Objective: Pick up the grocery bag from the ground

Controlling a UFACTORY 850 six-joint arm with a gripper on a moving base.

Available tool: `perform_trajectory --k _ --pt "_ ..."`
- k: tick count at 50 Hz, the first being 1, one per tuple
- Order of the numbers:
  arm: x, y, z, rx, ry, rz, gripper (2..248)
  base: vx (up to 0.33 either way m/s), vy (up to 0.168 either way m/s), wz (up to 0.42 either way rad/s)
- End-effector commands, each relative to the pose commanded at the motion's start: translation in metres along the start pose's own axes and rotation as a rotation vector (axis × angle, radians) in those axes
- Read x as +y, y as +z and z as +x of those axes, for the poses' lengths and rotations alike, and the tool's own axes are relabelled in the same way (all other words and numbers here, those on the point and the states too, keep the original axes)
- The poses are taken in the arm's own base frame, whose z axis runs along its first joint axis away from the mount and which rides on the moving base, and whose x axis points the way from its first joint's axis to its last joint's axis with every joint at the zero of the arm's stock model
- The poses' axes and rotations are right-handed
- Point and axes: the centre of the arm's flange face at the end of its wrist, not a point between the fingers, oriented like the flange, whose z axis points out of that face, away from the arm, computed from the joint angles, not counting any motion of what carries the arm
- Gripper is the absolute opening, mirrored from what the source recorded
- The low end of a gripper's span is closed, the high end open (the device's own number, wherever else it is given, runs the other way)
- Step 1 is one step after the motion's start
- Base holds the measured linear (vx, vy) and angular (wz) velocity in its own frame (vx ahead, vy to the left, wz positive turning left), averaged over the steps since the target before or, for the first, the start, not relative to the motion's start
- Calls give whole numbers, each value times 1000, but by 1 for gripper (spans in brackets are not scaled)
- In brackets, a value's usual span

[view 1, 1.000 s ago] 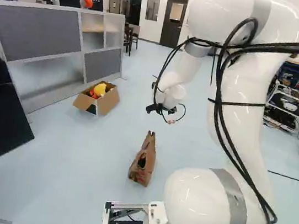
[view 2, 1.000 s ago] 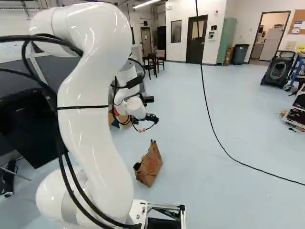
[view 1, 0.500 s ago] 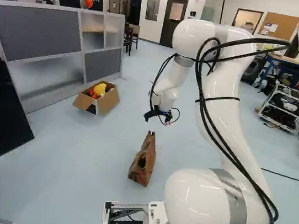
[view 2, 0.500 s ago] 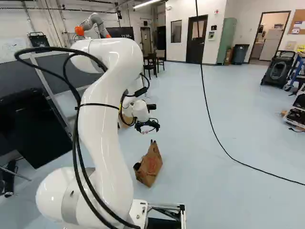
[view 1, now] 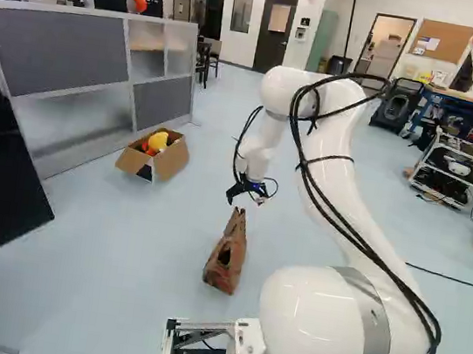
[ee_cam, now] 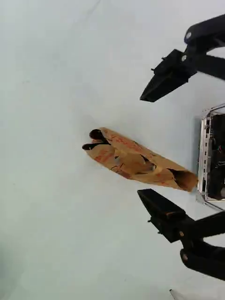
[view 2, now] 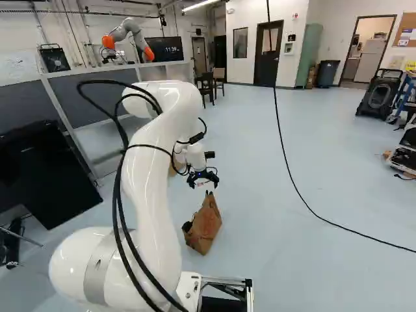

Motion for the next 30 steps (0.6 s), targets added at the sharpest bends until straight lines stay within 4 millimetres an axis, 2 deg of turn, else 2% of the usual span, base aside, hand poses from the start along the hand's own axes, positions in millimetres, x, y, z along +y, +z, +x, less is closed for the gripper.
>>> perform_trajectory --k 30 --pt "2 95 28 -96 0 -2 247 0 0 0"
